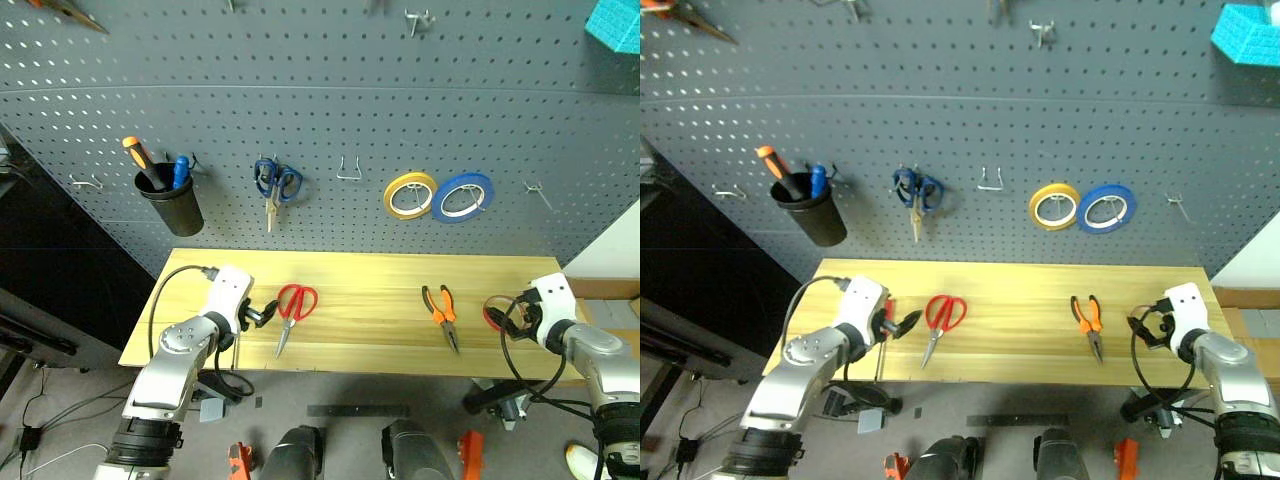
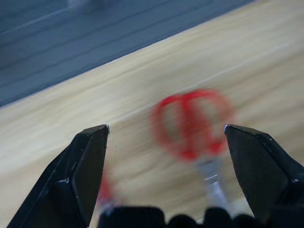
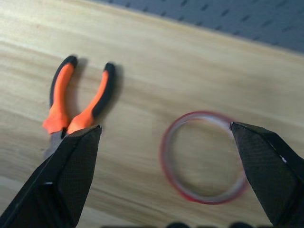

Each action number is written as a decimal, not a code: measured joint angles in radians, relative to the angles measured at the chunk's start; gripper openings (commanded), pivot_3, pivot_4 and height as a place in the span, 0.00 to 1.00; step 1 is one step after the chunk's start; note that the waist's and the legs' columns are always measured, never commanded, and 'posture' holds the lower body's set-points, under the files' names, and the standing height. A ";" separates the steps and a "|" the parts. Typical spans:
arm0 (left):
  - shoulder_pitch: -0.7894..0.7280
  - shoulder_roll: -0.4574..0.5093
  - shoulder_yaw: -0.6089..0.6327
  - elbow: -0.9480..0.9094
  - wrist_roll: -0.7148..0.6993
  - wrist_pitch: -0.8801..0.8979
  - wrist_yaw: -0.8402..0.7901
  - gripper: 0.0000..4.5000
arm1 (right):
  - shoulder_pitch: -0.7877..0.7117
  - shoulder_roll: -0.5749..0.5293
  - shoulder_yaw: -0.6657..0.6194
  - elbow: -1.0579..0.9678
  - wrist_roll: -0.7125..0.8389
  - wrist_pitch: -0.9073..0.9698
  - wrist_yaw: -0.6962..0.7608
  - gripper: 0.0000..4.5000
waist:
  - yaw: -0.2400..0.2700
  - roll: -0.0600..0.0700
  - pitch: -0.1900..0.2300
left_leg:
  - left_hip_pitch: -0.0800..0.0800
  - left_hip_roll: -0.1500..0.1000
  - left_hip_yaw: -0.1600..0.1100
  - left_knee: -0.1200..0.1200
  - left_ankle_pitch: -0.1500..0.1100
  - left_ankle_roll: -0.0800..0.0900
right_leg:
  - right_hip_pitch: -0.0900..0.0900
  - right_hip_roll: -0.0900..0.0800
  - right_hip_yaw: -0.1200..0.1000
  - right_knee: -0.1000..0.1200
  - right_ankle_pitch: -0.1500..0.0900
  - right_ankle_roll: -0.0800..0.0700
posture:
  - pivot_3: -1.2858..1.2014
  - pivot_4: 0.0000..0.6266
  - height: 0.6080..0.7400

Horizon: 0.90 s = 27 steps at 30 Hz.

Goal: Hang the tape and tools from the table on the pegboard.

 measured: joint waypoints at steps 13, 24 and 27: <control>-0.255 -0.011 -0.245 -0.033 -0.016 -0.048 -0.298 0.93 | -0.298 -0.005 0.140 0.432 -0.123 0.003 0.044 1.00 | -0.009 -0.009 0.075 | -0.008 0.000 0.011 0.002 -0.002 0.004 | -0.011 -0.001 0.005 0.001 0.002 0.002 | 0.47 0.52 1.00; -0.314 -0.019 -0.342 0.016 0.025 -0.159 -0.442 0.94 | -0.502 -0.035 0.256 0.722 -0.252 -0.021 0.172 0.32 | -0.010 -0.018 0.088 | -0.009 0.000 0.009 0.003 -0.002 0.004 | -0.011 -0.001 0.004 0.000 0.002 0.003 | 0.48 0.47 1.00; -0.316 -0.026 -0.351 0.015 0.024 -0.161 -0.468 0.94 | -0.503 -0.023 0.281 0.730 -0.278 -0.050 0.179 0.09 | -0.010 -0.020 0.087 | -0.009 0.000 0.009 0.005 -0.002 0.004 | -0.010 -0.001 0.003 0.000 0.002 0.003 | 0.48 0.46 1.00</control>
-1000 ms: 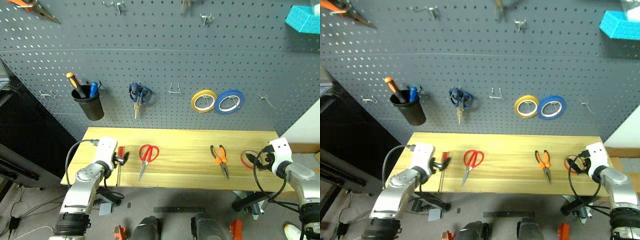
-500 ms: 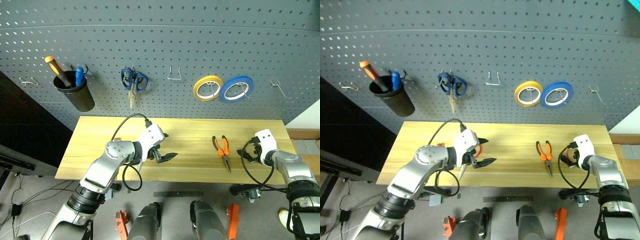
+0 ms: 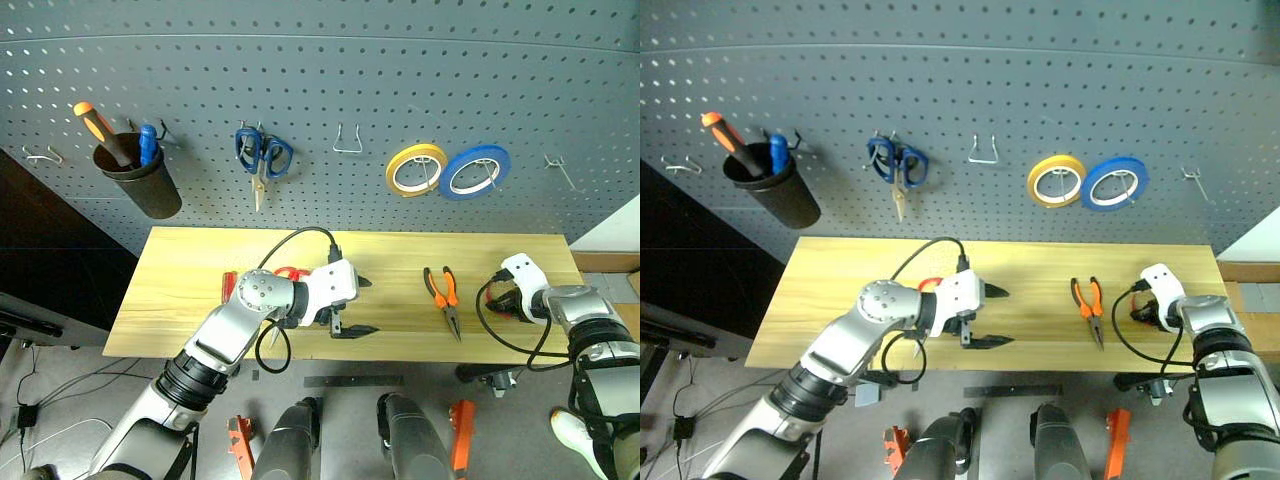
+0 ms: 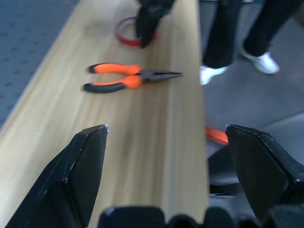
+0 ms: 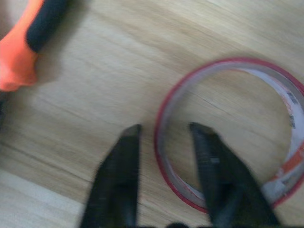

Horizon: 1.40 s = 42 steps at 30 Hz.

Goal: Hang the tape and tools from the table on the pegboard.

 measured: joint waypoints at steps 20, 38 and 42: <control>-0.105 -0.118 0.042 0.083 -0.019 -0.060 -0.007 0.94 | 0.694 -0.134 -0.326 -1.098 0.047 0.202 -0.140 0.01 | -0.026 0.006 0.001 | -0.008 0.000 0.001 0.002 0.000 0.000 | -0.007 0.000 0.000 0.002 0.003 0.003 | 0.40 0.48 1.00; -0.248 -0.292 0.123 0.180 -0.100 -0.023 0.090 0.94 | 0.320 0.075 -0.402 -1.258 0.050 0.191 -0.438 0.01 | -0.074 0.006 0.005 | -0.009 -0.001 0.009 0.013 0.003 0.007 | -0.007 0.001 0.011 0.001 0.013 0.009 | 0.39 0.47 1.00; -0.247 -0.290 0.120 0.188 -0.100 -0.028 0.091 0.94 | 0.172 0.118 -0.386 -0.985 0.080 0.077 -0.459 0.01 | -0.077 0.007 0.006 | -0.010 -0.001 0.016 0.013 0.002 0.009 | -0.011 0.001 0.018 0.002 0.014 0.011 | 0.40 0.47 1.00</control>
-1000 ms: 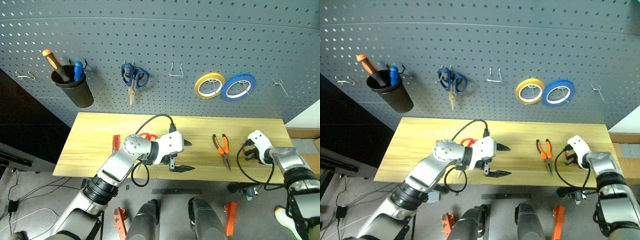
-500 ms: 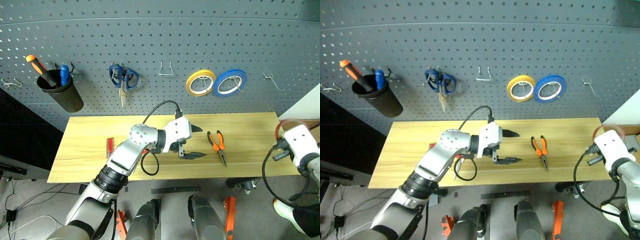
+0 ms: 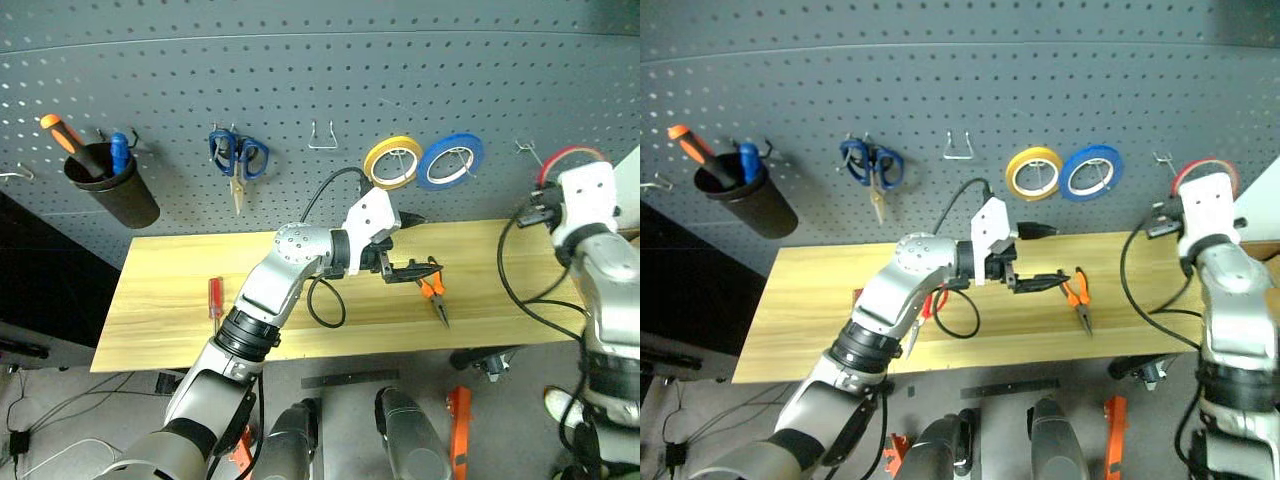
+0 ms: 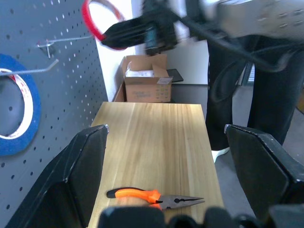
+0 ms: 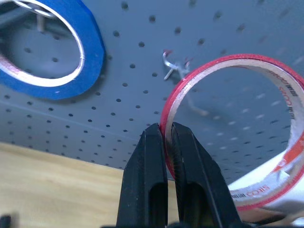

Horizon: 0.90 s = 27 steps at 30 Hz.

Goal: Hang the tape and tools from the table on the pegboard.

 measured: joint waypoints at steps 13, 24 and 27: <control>0.000 0.045 0.036 0.128 0.099 -0.097 0.153 0.94 | 0.055 0.065 0.023 0.055 0.081 -0.056 -0.026 0.52 | 0.003 0.000 0.000 | -0.002 0.001 0.007 0.001 -0.001 0.002 | -0.005 0.000 0.006 0.001 0.002 0.003 | 0.40 0.45 1.00; 0.139 0.312 0.060 0.151 0.146 -0.105 0.081 0.94 | 0.343 0.384 0.193 -0.381 0.115 0.606 -0.201 0.99 | -0.022 0.002 -0.001 | -0.001 0.004 0.011 0.001 0.000 0.000 | -0.013 0.002 0.013 0.012 0.003 0.000 | 0.40 0.43 1.00; 0.144 0.341 0.081 0.145 0.145 -0.103 0.062 0.94 | 0.256 0.414 0.225 -0.305 0.109 0.621 -0.227 0.99 | -0.021 0.001 -0.001 | 0.000 0.003 0.010 0.003 0.004 0.002 | -0.009 0.002 0.011 0.008 0.005 0.006 | 0.41 0.42 1.00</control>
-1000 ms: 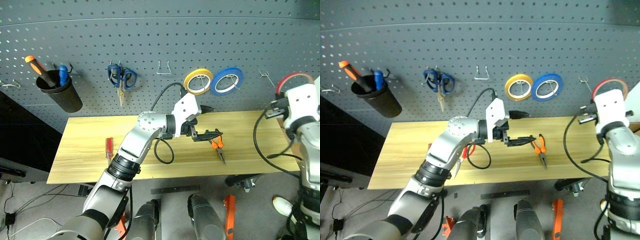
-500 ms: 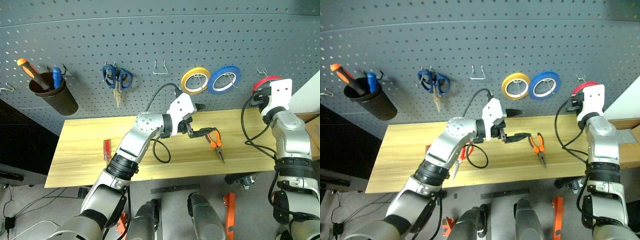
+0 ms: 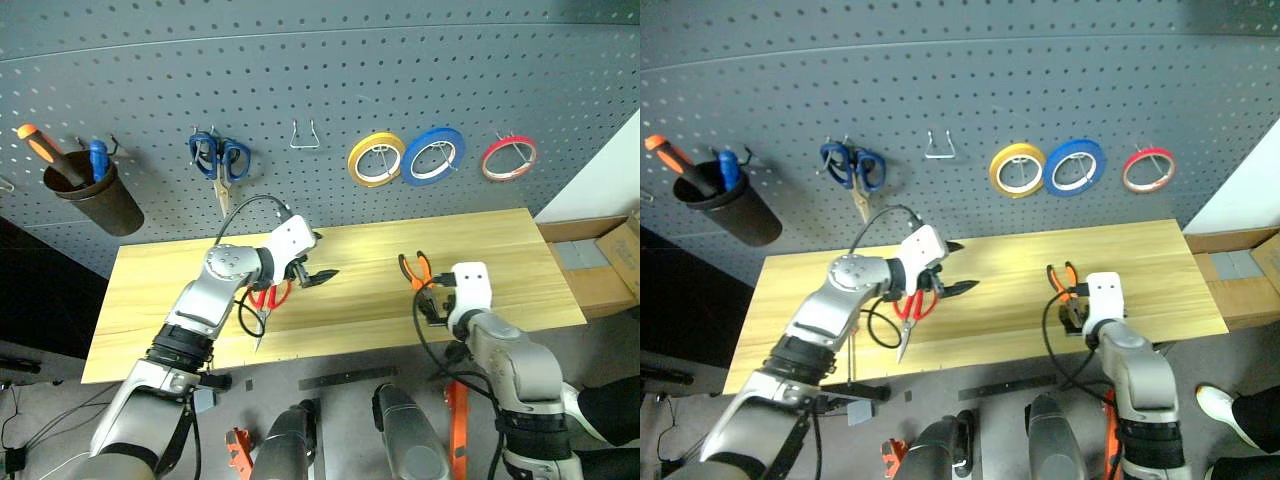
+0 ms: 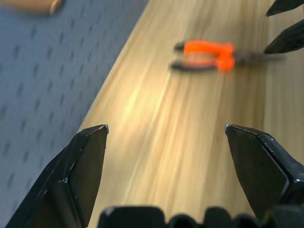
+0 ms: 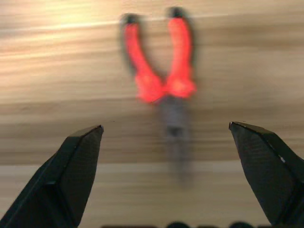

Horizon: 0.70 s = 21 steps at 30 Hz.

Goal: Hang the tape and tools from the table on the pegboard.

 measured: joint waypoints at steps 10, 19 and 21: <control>0.018 0.011 0.004 -0.054 -0.001 0.023 -0.006 0.94 | -0.256 -0.038 0.052 0.504 -0.076 -0.228 -0.036 0.99 | 0.001 -0.001 0.000 | -0.001 -0.001 -0.001 -0.003 0.003 -0.002 | -0.002 0.000 -0.001 0.001 0.006 -0.005 | 0.43 0.40 1.00; 0.040 0.011 0.006 -0.076 -0.001 0.042 0.004 0.94 | -0.357 -0.023 0.021 0.722 -0.060 -0.264 -0.014 0.99 | 0.001 -0.001 0.000 | -0.001 -0.001 0.000 -0.003 0.003 -0.002 | -0.002 0.000 -0.001 0.002 0.007 -0.005 | 0.43 0.39 1.00; 0.042 0.011 0.007 -0.082 -0.001 0.043 0.004 0.94 | -0.376 -0.018 -0.002 0.750 -0.043 -0.241 -0.013 0.99 | 0.001 0.000 0.000 | -0.001 -0.001 0.000 -0.002 0.003 -0.002 | -0.002 0.000 -0.001 0.002 0.007 -0.005 | 0.44 0.39 1.00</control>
